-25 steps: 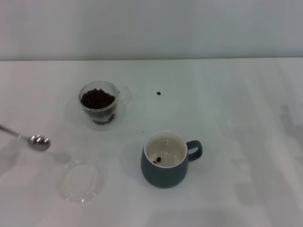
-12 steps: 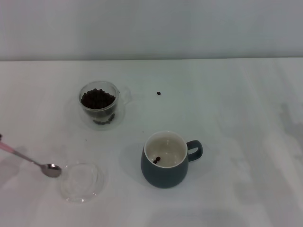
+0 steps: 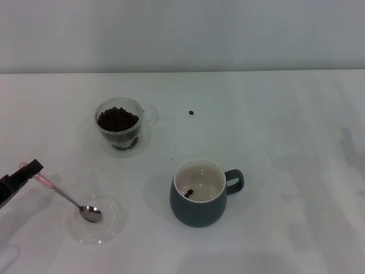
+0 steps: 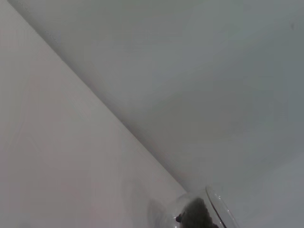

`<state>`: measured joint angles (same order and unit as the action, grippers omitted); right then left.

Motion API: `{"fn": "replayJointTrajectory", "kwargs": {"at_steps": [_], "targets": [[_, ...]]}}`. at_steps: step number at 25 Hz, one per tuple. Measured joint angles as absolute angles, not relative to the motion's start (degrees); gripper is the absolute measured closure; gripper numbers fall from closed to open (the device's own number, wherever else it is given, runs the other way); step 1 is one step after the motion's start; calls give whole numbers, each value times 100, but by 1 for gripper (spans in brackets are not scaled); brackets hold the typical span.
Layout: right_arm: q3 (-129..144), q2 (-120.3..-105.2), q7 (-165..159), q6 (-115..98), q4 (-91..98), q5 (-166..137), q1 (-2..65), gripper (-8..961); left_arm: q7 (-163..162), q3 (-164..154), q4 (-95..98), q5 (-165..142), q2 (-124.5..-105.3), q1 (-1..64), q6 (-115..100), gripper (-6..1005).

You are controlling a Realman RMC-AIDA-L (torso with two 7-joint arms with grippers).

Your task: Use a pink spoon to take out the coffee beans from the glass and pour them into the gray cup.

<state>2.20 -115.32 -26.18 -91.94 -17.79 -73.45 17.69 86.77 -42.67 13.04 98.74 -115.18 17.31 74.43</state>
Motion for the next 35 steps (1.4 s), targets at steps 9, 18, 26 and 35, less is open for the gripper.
{"fn": "replayJointTrajectory", "kwargs": {"at_steps": [9, 18, 26, 35], "targets": [[215, -11531, -2696, -9272, -1783, -7343, 1731, 217, 8753, -4283, 1338, 9651, -11506, 1767, 7370, 815], [223, -11531, -2736, -9275, -1830, -7369, 1731, 217, 8755, -4263, 1374, 9534, -11550, 1805, 7398, 608], [218, -11531, -2735, -9275, -1794, -7348, 1732, 217, 9496, -3753, 1663, 9698, -11404, 1460, 7222, 562], [320, -11531, -2166, -9060, -1737, -7382, 1751, 217, 12301, -2558, 2365, 9784, -11716, 1227, 7323, 416]]}}
